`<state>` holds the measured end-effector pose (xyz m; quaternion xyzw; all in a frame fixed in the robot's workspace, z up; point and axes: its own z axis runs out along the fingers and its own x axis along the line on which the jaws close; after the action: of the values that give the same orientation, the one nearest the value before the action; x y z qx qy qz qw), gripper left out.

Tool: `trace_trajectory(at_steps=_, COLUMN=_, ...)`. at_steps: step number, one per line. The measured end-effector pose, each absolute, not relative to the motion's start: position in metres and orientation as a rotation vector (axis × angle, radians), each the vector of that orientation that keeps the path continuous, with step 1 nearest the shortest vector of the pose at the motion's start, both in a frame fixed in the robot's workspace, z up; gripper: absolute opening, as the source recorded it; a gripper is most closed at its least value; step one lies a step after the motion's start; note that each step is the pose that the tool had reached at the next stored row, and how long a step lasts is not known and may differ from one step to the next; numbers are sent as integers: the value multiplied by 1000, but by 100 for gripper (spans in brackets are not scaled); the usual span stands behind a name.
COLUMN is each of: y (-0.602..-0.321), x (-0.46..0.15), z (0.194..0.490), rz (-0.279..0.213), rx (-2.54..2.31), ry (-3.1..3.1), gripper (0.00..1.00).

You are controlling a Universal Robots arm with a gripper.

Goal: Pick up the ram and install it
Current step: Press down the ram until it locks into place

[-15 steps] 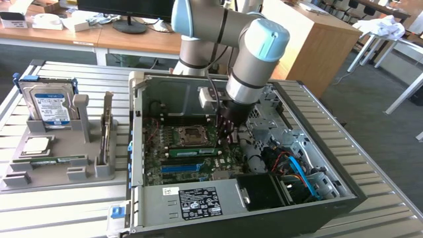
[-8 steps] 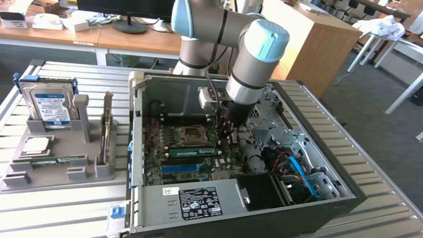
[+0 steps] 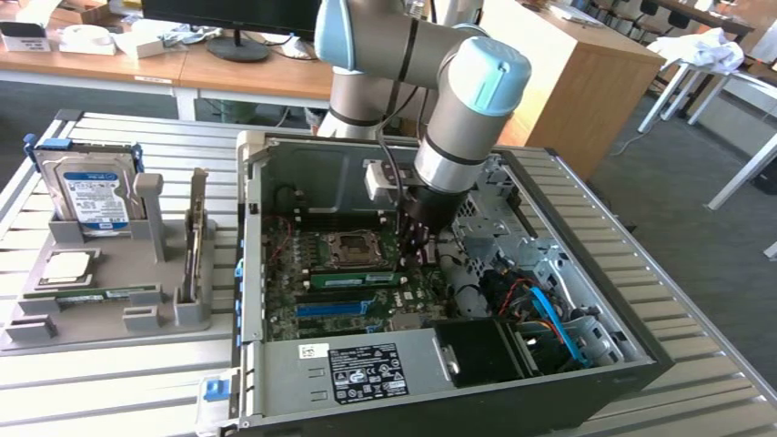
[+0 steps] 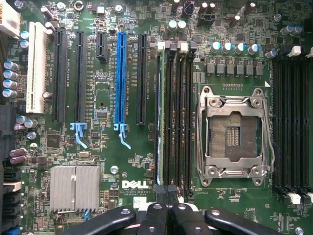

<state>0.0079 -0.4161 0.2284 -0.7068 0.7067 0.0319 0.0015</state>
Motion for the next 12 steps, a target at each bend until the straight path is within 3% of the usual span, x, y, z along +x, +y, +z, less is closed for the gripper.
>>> trace_trajectory(at_steps=12, y=-416, x=8, z=226, rz=102, rx=-2217, ry=2216, gripper=10)
